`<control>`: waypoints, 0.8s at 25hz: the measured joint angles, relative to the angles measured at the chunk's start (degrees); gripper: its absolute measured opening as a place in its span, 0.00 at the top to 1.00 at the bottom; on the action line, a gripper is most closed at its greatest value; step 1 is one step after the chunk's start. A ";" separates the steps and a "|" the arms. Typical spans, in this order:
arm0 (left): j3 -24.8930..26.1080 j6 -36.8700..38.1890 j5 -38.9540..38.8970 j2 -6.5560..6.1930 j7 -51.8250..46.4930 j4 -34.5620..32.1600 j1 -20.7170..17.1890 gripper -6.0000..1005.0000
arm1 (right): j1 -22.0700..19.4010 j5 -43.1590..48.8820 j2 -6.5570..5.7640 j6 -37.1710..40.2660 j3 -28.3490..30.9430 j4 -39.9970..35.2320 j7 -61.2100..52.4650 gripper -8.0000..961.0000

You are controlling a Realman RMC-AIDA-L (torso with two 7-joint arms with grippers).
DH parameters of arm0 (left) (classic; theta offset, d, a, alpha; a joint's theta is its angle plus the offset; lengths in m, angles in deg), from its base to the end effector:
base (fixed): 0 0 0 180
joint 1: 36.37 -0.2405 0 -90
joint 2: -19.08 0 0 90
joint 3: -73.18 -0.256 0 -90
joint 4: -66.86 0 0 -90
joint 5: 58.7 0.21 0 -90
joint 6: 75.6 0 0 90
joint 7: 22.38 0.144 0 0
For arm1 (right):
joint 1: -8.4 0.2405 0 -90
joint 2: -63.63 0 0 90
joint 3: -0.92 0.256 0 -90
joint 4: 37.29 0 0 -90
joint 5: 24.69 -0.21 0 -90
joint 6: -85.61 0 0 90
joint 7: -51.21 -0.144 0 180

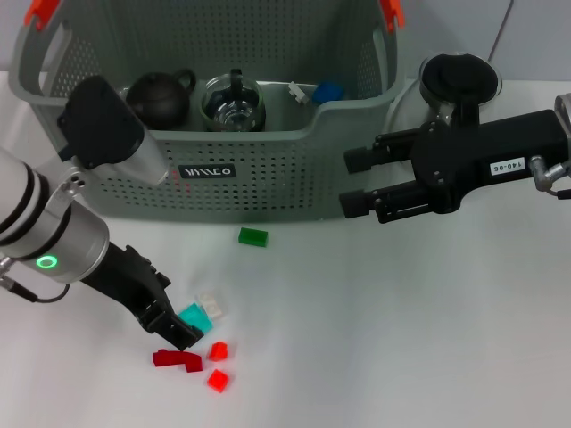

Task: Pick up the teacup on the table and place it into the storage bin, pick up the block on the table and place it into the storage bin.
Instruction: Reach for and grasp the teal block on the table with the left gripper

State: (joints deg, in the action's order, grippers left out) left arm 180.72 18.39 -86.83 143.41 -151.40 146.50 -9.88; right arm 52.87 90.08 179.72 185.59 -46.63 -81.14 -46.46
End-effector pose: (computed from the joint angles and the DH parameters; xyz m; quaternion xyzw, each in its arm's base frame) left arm -0.2187 0.3171 -0.0045 -0.9345 -0.2839 0.1798 0.1175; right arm 0.1592 0.3664 0.0175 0.9655 -0.1615 -0.2030 0.0226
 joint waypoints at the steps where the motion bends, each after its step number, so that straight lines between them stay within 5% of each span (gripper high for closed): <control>1: -0.30 -0.16 0.11 0.00 -0.19 0.00 0.08 0.06 | 0.00 -0.02 -0.03 -0.04 0.00 0.00 0.01 0.19; 20: -8.73 -7.07 3.22 0.13 -3.64 -3.03 0.67 0.06 | 0.00 -0.02 0.06 -0.20 0.00 0.00 0.38 0.19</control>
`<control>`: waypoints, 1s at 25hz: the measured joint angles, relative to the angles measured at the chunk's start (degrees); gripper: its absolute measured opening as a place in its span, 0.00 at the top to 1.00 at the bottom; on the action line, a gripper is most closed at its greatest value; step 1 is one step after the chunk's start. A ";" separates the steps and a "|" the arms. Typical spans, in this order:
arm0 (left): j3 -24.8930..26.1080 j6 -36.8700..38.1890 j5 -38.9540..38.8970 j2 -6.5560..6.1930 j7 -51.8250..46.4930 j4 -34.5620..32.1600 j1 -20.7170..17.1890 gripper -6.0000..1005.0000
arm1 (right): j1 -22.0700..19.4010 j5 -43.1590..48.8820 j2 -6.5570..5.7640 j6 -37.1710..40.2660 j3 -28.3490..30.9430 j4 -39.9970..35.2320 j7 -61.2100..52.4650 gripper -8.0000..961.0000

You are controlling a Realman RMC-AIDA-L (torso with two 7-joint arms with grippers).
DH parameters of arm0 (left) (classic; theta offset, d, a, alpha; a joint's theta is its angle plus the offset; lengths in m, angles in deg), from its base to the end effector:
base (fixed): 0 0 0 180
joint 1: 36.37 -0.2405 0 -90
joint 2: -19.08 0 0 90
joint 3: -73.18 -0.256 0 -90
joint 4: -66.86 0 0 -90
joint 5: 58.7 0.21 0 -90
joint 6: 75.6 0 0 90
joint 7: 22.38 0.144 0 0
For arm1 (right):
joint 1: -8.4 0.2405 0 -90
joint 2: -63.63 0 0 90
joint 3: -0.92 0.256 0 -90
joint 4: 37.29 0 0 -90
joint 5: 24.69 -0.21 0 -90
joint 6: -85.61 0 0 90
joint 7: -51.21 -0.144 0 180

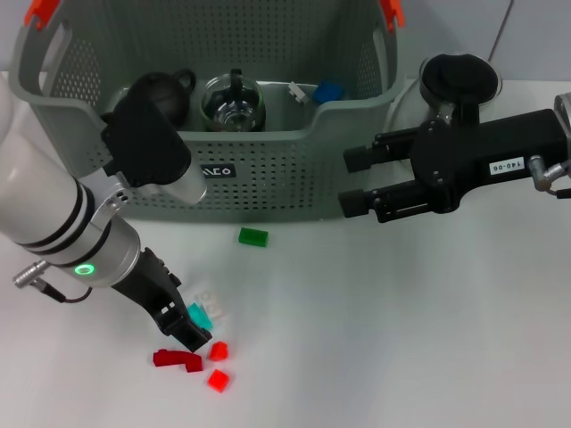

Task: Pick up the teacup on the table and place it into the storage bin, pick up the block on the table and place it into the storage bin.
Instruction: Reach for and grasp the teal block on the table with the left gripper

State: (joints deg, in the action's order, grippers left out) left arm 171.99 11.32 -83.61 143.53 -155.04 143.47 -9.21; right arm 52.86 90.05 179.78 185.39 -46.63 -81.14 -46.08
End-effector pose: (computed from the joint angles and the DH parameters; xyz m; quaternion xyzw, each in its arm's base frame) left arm -0.2156 0.3228 -0.0310 -0.9323 -0.2545 0.2182 0.1355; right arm 0.1592 0.3667 0.0171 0.9659 -0.1587 -0.2036 0.0206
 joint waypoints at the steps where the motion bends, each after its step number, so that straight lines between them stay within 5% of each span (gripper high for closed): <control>1: -0.20 -0.11 0.02 0.00 -0.02 -0.11 0.04 0.06 | 0.00 0.01 0.02 -0.06 0.00 0.00 0.00 0.19; 25: -3.93 -2.45 1.65 -0.09 -0.58 -1.41 0.24 0.10 | 0.00 -0.15 0.04 -0.28 0.58 -0.14 0.03 0.19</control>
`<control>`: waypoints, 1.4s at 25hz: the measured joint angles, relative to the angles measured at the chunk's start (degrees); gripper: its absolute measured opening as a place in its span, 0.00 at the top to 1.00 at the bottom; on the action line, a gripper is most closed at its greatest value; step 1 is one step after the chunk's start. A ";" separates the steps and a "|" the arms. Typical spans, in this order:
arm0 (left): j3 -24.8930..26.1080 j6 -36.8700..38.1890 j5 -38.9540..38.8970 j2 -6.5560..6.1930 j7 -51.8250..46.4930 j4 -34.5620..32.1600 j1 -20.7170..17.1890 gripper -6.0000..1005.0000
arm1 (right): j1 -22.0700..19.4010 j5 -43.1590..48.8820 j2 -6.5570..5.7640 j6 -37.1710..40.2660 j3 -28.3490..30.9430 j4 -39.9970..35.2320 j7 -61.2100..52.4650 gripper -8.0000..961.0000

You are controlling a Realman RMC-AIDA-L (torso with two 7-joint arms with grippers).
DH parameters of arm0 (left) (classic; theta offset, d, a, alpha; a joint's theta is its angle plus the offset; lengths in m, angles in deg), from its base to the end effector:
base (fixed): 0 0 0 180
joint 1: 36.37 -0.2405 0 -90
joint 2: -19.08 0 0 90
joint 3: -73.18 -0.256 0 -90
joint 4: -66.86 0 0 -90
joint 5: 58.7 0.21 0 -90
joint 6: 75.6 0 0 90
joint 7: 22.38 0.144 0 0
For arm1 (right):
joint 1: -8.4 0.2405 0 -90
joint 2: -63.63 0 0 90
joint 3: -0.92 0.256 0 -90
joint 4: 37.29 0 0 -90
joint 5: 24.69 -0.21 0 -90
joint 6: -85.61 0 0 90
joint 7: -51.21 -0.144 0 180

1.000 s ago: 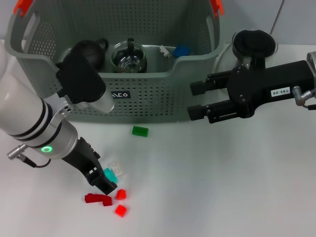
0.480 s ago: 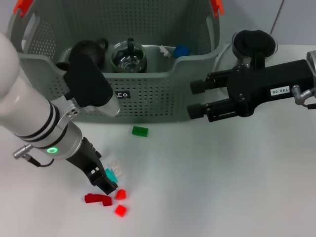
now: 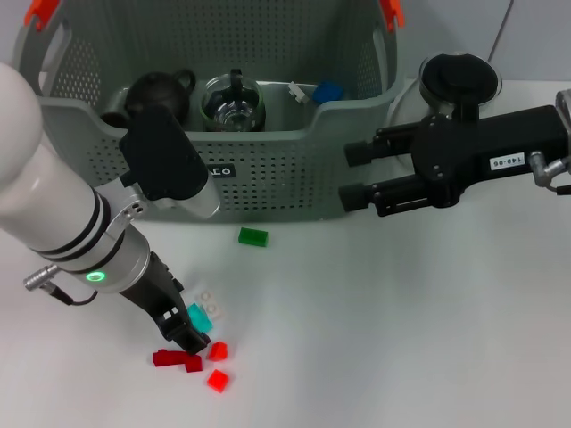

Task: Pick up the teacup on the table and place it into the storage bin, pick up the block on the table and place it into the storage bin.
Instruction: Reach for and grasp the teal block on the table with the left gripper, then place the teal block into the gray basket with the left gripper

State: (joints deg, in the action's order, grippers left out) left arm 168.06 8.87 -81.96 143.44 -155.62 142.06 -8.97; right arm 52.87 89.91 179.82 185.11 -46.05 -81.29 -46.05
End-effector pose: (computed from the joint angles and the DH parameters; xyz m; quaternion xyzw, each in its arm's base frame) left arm -0.2163 0.3227 -0.0418 -0.9323 -0.2318 0.2407 0.1381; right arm 0.1587 0.3683 0.0187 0.9649 -0.1592 -0.2084 0.0145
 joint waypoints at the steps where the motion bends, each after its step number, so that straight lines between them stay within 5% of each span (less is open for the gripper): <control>1: -0.08 0.07 0.00 0.00 0.00 0.05 -0.05 0.12 | 0.00 0.00 0.00 0.00 0.12 0.01 0.03 0.19; 6: -0.43 0.28 0.02 0.00 0.24 0.13 -0.17 0.19 | 0.00 -0.01 0.00 0.00 0.59 0.06 0.18 0.19; 17: -1.69 1.07 0.85 0.00 -0.03 1.25 -0.51 0.59 | 0.00 0.01 0.00 0.12 1.07 -0.07 0.23 0.19; 23: -0.72 3.66 0.47 -0.04 -0.02 3.75 -0.91 0.57 | 0.00 0.01 0.00 0.03 1.05 0.03 0.23 0.19; 28: 7.57 10.90 -2.09 -0.01 2.05 11.50 -1.47 0.55 | 0.01 -0.03 0.00 0.11 1.01 0.03 0.23 0.19; 32: 26.50 19.83 -12.64 -0.69 6.39 16.06 1.24 0.53 | -0.03 -0.43 -0.01 0.14 1.00 -0.07 0.36 0.19; 35: 34.13 22.16 -17.90 -1.59 7.56 15.21 3.46 0.52 | -0.06 -0.50 -0.10 0.19 1.00 -0.19 0.40 0.19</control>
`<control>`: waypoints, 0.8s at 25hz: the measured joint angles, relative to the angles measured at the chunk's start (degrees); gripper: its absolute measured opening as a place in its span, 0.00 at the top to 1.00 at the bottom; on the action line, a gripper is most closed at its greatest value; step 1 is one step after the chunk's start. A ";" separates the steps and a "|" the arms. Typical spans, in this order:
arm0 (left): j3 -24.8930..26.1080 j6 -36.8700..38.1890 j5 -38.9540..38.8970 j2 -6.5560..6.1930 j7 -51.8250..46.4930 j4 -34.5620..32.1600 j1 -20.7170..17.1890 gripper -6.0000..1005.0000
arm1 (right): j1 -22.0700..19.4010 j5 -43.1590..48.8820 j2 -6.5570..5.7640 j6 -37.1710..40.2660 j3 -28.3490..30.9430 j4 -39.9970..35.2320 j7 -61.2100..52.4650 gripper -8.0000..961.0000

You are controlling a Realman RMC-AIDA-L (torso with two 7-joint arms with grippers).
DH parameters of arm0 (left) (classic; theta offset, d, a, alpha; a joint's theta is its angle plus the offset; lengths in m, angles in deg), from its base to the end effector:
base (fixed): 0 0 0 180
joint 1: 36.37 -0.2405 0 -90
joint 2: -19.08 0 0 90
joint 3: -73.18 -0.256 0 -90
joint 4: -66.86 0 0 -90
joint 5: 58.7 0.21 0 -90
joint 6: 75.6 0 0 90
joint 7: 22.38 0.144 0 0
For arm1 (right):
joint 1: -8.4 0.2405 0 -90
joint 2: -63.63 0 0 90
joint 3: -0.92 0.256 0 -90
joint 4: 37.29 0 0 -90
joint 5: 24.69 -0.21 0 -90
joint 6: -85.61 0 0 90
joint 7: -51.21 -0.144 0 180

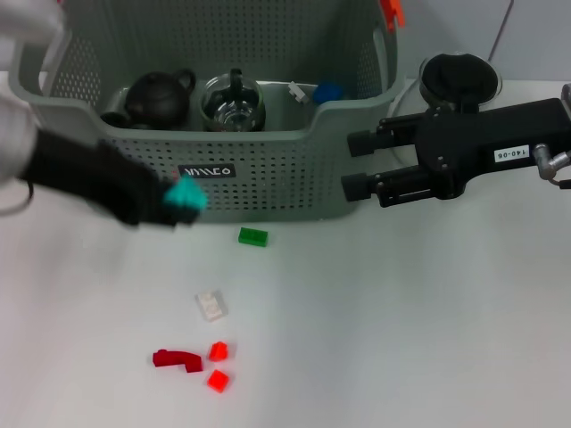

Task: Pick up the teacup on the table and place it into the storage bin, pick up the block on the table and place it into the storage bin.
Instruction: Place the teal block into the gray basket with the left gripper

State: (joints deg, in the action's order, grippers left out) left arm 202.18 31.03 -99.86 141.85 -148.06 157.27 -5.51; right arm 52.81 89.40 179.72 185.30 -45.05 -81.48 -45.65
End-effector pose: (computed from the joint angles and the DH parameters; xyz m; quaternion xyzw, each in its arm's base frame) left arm -0.1788 0.3269 0.0767 -0.9496 -0.2727 0.0196 0.1531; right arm 0.1583 0.3696 0.0228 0.9633 -0.1562 -0.2182 0.0080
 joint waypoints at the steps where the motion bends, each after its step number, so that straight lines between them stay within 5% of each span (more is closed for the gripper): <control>1: 2.93 0.50 -2.60 -0.77 0.15 -1.00 1.04 0.52 | -0.01 0.00 -0.02 0.03 0.00 -0.04 0.00 0.19; 6: 10.13 -1.37 -11.06 -4.51 0.35 -9.12 6.23 0.50 | -0.03 -0.02 -0.25 0.12 0.00 -0.11 0.02 0.19; 11: 10.69 -12.26 -11.65 -7.25 0.43 -20.15 11.92 0.48 | -0.05 -0.03 -0.41 0.14 0.00 0.01 0.59 0.19; 20: 6.89 -28.47 -7.09 -9.33 -0.50 -33.46 17.15 0.45 | -0.12 -0.02 -0.67 -0.17 0.00 0.21 0.42 0.19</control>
State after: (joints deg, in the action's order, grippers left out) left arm 209.08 2.55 -106.94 132.52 -148.56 123.81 11.64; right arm 52.69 89.39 179.05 185.13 -45.05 -81.26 -45.23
